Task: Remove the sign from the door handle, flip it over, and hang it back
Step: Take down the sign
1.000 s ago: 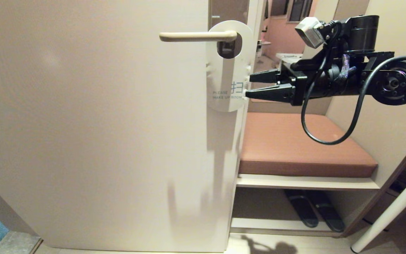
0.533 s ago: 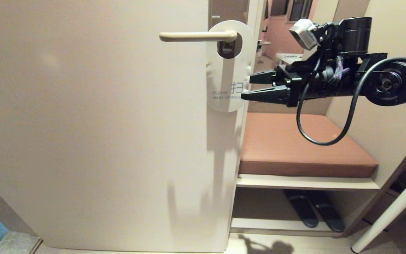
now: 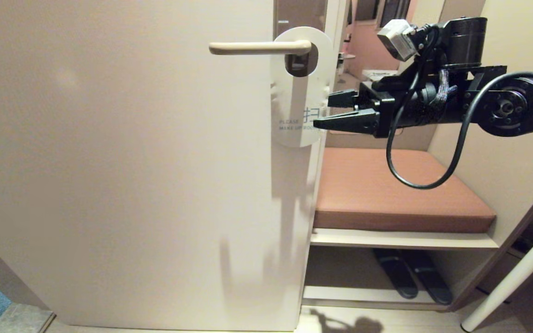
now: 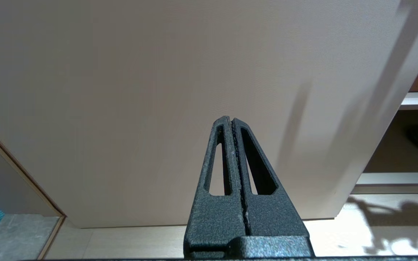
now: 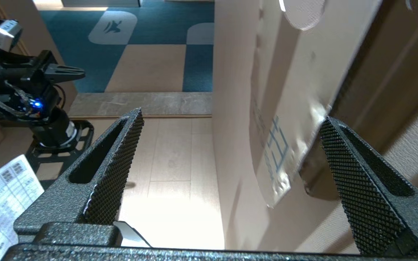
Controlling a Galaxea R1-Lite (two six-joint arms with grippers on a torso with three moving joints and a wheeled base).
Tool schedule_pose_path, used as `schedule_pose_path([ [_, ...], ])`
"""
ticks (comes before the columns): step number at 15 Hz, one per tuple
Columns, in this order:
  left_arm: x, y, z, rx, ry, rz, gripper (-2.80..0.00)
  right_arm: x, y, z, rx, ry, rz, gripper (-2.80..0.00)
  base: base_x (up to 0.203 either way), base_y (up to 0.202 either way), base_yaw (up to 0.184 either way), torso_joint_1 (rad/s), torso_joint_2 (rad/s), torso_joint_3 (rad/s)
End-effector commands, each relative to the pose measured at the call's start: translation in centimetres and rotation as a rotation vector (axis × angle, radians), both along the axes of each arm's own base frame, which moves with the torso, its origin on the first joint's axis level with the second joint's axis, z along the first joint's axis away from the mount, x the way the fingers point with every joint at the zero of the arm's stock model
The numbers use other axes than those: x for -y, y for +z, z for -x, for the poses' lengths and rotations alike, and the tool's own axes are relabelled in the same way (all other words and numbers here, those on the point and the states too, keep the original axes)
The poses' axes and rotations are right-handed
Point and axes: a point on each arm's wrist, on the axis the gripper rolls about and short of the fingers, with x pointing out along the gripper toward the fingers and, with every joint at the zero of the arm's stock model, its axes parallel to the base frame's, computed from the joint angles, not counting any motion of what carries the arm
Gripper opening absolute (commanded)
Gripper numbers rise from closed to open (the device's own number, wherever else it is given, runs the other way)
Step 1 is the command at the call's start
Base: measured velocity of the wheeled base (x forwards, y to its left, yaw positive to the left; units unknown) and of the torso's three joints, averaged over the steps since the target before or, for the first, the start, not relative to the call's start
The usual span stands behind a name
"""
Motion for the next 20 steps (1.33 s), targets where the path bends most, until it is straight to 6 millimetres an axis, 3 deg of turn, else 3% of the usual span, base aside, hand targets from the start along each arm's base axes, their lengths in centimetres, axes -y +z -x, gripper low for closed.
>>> schedule_pose_path([
  [1, 0.0, 0.0, 0.0, 0.000, 0.000, 0.000, -2.80, -0.4, 0.1, 0.2, -0.003, 0.018, -0.004, 0.00, 0.000, 0.000, 0.000, 0.000, 0.00, 0.000],
  [20, 0.0, 0.0, 0.0, 0.000, 0.000, 0.000, -2.80, -2.7, -0.4, -0.6, -0.069, 0.092, -0.019, 0.00, 0.000, 0.000, 0.000, 0.000, 0.00, 0.000],
])
